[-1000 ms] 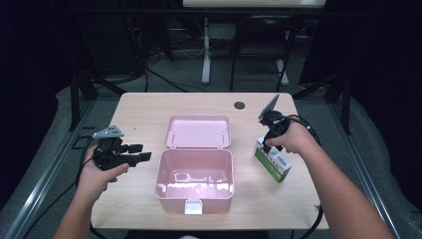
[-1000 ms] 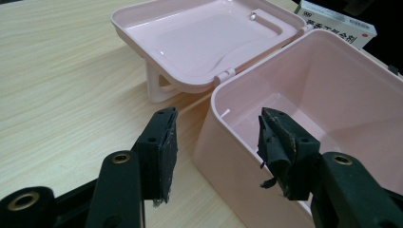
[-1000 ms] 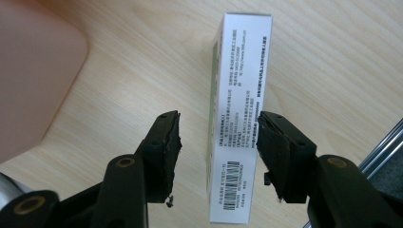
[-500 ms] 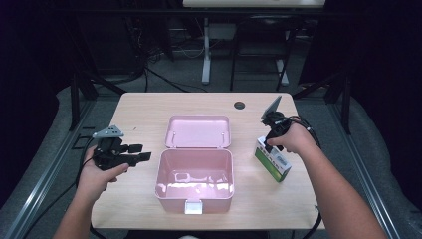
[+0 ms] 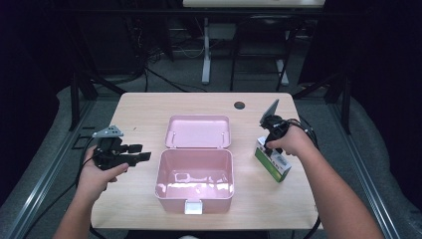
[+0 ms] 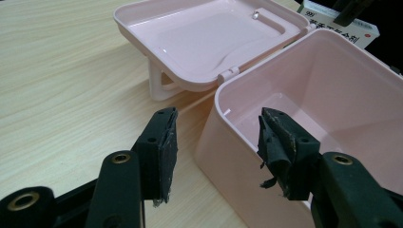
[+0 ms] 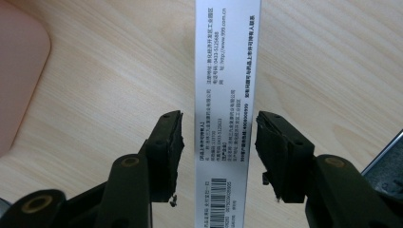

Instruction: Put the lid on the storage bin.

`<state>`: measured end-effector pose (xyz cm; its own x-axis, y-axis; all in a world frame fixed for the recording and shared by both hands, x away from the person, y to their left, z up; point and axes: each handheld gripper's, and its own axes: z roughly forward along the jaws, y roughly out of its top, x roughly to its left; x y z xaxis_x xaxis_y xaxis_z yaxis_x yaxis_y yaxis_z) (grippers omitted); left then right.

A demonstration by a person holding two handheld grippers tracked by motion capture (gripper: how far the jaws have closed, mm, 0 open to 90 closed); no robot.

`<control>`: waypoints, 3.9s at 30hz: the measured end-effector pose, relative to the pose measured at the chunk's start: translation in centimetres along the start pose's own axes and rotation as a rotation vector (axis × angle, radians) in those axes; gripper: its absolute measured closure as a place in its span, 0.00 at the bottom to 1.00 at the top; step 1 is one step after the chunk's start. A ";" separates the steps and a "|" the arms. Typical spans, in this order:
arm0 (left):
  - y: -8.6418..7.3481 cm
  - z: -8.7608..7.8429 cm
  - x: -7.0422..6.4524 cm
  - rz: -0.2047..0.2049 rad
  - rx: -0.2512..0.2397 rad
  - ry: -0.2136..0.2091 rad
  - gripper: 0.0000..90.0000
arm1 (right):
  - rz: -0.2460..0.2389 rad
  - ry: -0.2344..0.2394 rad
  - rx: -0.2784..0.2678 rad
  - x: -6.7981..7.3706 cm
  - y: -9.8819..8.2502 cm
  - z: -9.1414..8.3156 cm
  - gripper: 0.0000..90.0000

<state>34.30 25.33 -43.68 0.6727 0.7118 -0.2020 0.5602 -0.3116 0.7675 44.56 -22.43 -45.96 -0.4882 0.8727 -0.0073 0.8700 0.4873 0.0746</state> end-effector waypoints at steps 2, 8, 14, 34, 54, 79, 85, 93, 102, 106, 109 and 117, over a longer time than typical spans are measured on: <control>0.0 0.1 0.0 0.000 0.002 0.001 0.53 | 0.001 0.002 0.001 0.0 0.0 0.2 0.57; 0.0 0.1 0.1 0.000 0.003 0.001 0.53 | 0.001 -0.007 0.018 -0.1 0.1 0.8 0.58; 0.0 0.1 0.1 -0.001 0.007 0.000 0.53 | -0.002 0.004 0.024 0.1 0.2 1.3 0.59; -0.1 0.2 0.2 0.001 0.011 0.000 0.53 | 0.011 0.012 0.043 -0.3 0.0 2.4 0.64; -0.2 0.3 0.3 -0.005 0.016 0.000 0.53 | 0.016 0.020 0.048 -0.4 0.1 2.9 0.67; -0.2 0.3 0.4 -0.015 0.010 0.003 0.53 | -0.022 0.001 0.043 0.3 0.3 1.6 0.68; -0.2 0.3 0.4 -0.008 0.012 0.000 0.53 | -0.033 -0.003 0.041 0.4 0.3 0.9 0.68; -0.2 0.3 0.4 -0.013 0.013 0.001 0.53 | -0.047 -0.023 0.044 0.7 0.1 -0.2 0.68; -0.2 0.4 0.4 -0.011 0.013 0.000 0.53 | -0.069 -0.036 0.045 1.0 -0.1 -1.3 0.68; -0.2 0.3 0.4 -0.012 0.015 0.000 0.53 | -0.080 -0.039 0.042 1.4 -0.1 -2.0 0.68; -0.2 0.4 0.4 -0.013 0.012 0.000 0.53 | -0.088 -0.040 0.036 1.7 -0.2 -2.6 0.68; -0.2 0.3 0.5 -0.014 0.014 0.001 0.53 | -0.120 -0.051 0.039 2.5 0.0 -4.3 0.68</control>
<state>34.65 25.51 -44.14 0.6646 0.7165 -0.2122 0.5760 -0.3103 0.7562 43.07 -20.38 -41.65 -0.5857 0.8080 -0.0643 0.8081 0.5883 0.0312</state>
